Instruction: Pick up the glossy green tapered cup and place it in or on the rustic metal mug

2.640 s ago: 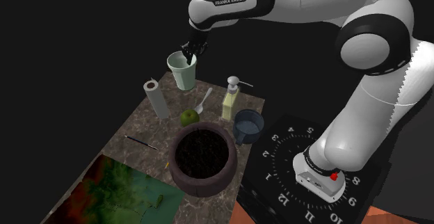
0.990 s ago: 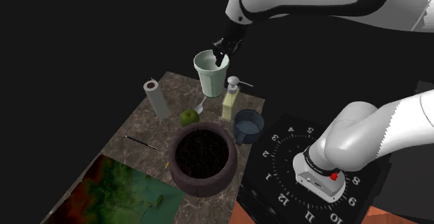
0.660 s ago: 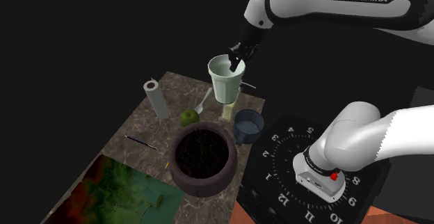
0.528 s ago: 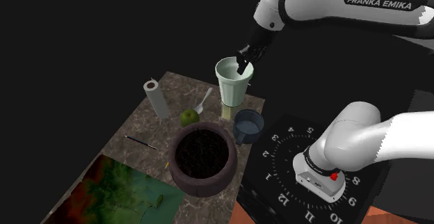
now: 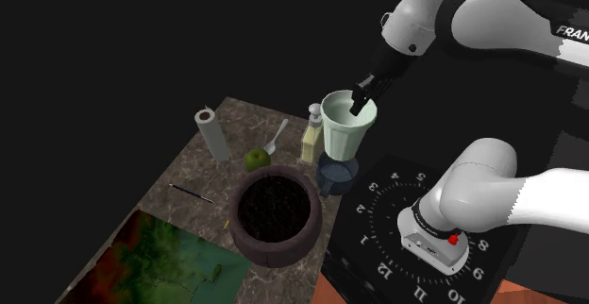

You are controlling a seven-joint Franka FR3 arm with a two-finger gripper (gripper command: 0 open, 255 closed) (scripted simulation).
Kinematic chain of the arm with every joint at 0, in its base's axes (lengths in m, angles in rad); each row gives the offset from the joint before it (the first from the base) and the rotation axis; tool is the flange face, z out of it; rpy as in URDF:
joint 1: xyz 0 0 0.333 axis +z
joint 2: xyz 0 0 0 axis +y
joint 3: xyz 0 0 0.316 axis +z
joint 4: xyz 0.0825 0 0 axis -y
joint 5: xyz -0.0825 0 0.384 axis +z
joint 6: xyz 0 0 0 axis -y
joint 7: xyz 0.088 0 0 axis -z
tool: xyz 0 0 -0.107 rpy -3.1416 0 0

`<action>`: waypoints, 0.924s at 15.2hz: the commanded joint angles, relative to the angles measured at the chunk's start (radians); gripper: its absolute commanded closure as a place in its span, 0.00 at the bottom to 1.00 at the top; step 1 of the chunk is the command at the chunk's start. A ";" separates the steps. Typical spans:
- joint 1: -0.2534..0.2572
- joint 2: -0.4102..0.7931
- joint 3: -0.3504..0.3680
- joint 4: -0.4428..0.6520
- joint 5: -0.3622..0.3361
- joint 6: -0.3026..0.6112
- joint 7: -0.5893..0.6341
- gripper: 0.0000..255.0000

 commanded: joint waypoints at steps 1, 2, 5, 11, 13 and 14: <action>-0.001 -0.018 0.000 -0.029 0.001 0.011 -0.004 1.00; -0.001 -0.021 0.001 -0.044 0.002 0.022 -0.007 1.00; -0.001 -0.030 0.003 -0.088 0.006 0.056 -0.015 1.00; 0.000 -0.043 0.007 -0.174 0.015 0.127 -0.033 1.00; 0.001 -0.045 0.009 -0.201 0.018 0.152 -0.040 1.00; 0.002 -0.046 0.010 -0.215 0.020 0.164 -0.043 1.00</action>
